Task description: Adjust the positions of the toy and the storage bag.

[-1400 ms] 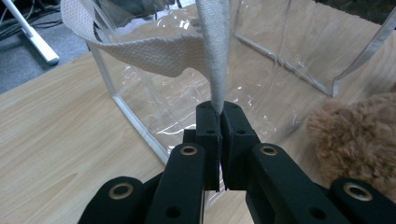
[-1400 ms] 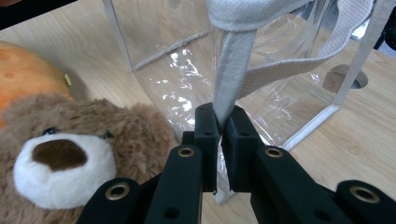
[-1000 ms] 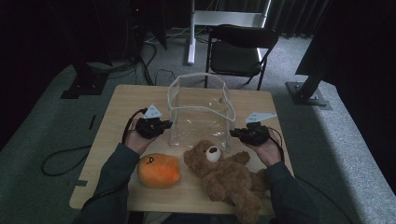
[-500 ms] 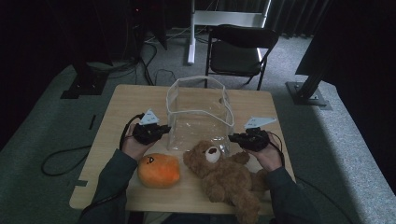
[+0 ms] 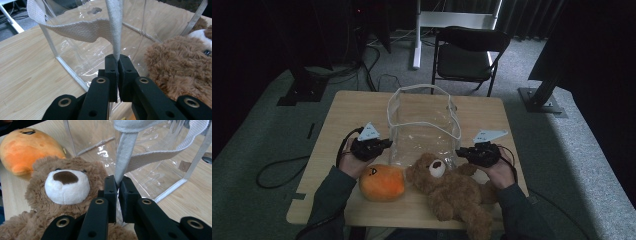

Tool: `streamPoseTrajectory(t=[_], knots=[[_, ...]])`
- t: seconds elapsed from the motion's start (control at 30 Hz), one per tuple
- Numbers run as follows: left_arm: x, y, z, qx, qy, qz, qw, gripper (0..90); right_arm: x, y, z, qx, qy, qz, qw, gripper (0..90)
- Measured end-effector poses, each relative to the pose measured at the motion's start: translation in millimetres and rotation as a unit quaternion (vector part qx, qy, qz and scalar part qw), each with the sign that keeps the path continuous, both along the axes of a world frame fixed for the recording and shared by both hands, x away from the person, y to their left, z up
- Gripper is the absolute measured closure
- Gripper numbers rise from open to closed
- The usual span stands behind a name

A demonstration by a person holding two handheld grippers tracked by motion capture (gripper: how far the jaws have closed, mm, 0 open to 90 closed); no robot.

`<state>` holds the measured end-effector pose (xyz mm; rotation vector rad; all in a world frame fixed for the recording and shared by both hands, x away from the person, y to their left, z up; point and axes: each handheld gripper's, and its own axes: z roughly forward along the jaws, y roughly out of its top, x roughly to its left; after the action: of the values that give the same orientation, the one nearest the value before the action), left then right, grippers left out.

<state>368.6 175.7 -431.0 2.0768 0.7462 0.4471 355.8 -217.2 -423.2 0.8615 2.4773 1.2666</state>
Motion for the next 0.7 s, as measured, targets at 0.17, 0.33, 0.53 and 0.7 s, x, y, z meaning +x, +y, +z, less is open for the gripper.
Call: streamPoseTrajectory(t=[0.17, 0.33, 0.53, 0.7], knots=[[-4.3, 0.2, 0.3, 0.002, 0.000, -0.003, 1.0000, 87.4, -4.1, 0.6, -0.3, 0.003, 0.001, 0.004, 1.0000, 84.2], [-8.3, 0.2, 0.5, 0.005, -0.001, -0.005, 1.0000, 87.4, -9.0, 1.2, 0.5, 0.004, -0.002, 0.007, 1.0000, 84.3], [-11.8, -0.9, 0.8, 0.007, -0.002, -0.008, 0.9999, 87.4, -11.3, 1.5, 1.3, 0.002, -0.005, 0.008, 1.0000, 84.8], [-13.9, -1.4, 0.7, 0.006, -0.002, -0.010, 0.9999, 87.3, -13.0, 2.2, 1.6, -0.004, -0.013, 0.005, 0.9999, 85.3]])
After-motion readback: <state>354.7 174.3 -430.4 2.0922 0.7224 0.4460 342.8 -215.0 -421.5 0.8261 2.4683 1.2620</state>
